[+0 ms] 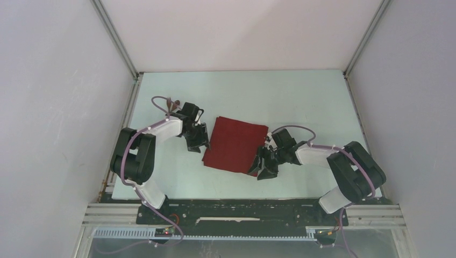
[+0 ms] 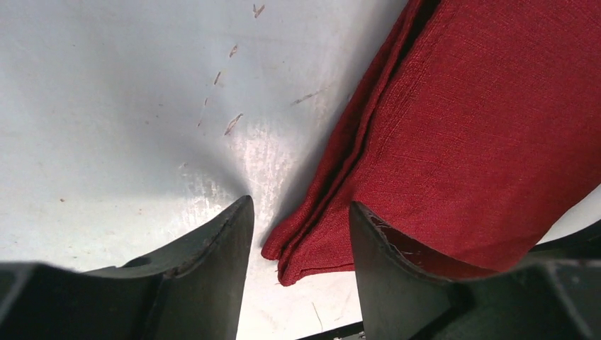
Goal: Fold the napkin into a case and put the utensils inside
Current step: Smooth out the square-folded napkin at the center of the board.
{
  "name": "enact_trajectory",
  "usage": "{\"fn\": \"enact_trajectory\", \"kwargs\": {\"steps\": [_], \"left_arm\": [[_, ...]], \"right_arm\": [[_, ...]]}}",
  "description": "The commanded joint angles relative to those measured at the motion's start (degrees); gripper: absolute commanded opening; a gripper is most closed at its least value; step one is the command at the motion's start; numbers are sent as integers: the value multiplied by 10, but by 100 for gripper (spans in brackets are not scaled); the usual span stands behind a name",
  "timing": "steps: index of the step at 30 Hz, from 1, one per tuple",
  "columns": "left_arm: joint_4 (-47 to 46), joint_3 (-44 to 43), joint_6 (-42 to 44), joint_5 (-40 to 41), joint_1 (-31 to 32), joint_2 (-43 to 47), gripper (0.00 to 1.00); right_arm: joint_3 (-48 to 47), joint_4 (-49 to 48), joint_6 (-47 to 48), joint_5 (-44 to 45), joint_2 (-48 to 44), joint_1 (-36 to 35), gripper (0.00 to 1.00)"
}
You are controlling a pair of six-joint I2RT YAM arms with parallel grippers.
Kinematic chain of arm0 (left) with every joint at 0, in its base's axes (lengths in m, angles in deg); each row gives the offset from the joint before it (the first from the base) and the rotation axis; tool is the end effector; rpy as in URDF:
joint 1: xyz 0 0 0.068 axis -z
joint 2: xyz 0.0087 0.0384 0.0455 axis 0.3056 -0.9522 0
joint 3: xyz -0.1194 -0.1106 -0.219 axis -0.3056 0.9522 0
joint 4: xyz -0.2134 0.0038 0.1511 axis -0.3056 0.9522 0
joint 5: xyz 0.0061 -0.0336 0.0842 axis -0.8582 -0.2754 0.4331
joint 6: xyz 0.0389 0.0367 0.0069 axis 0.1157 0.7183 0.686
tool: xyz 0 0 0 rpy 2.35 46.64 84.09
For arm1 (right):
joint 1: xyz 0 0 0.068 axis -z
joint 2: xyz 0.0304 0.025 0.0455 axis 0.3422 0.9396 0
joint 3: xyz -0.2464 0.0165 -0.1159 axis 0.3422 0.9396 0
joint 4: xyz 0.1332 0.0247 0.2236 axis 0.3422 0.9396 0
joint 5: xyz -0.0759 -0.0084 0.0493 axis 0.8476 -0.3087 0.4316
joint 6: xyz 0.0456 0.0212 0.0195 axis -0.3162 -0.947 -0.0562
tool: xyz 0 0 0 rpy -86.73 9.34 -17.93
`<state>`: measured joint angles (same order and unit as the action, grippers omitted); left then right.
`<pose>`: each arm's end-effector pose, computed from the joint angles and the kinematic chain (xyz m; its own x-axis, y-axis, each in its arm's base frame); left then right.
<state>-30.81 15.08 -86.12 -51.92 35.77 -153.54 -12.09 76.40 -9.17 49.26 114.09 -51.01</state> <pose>0.2958 -0.1034 0.1627 -0.9668 -0.2081 -0.1485 -0.1547 0.9386 -0.3085 0.2051 0.1483 0.1256 -0.9978 0.0480 0.0465 0.0668 0.7074 0.7037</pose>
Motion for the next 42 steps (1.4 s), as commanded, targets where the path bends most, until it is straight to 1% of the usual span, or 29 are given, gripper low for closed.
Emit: {"fn": "enact_trajectory", "kwargs": {"steps": [1,4,6,8,10,11,13,14,17,19,24,26,29,34,37,39,42], "left_arm": [[0,3,5,10,2,21,56],[7,28,0,42,20,50,53],[8,54,-8,61,36,87,51],[1,85,-26,63,43,126,51],[-15,114,-44,53,44,164,57],[-25,128,-51,46,46,181,59],[-47,151,-66,34,47,207,60],[-59,163,-77,24,47,213,58],[-85,189,-98,-6,47,206,47],[-99,196,-103,-24,48,194,46],[-116,199,-101,-14,48,178,44],[-122,199,-101,-10,49,168,42],[-130,197,-102,-8,48,156,35],[-122,192,-100,1,48,175,20],[-102,181,-94,12,48,195,16],[-90,171,-91,13,48,204,10],[-80,161,-87,16,49,212,7]], "right_arm": [[14,-88,-21,4,22,15,68],[14,-88,-18,-2,20,26,67],[14,-82,-12,0,19,29,67],[15,-72,-4,5,20,30,67],[14,-64,0,10,20,30,67],[14,-63,2,11,20,29,66],[15,-61,4,13,19,28,66],[14,-61,4,12,19,28,66],[14,-62,4,12,17,28,66],[14,-60,4,14,13,28,65],[15,-53,7,19,1,29,65],[14,-50,7,21,-1,28,65],[15,-47,8,21,-3,29,65],[14,-41,10,24,-8,28,65],[14,-41,10,28,-9,27,68],[14,-44,8,27,-7,27,68],[14,-49,5,27,-4,25,69]]}}
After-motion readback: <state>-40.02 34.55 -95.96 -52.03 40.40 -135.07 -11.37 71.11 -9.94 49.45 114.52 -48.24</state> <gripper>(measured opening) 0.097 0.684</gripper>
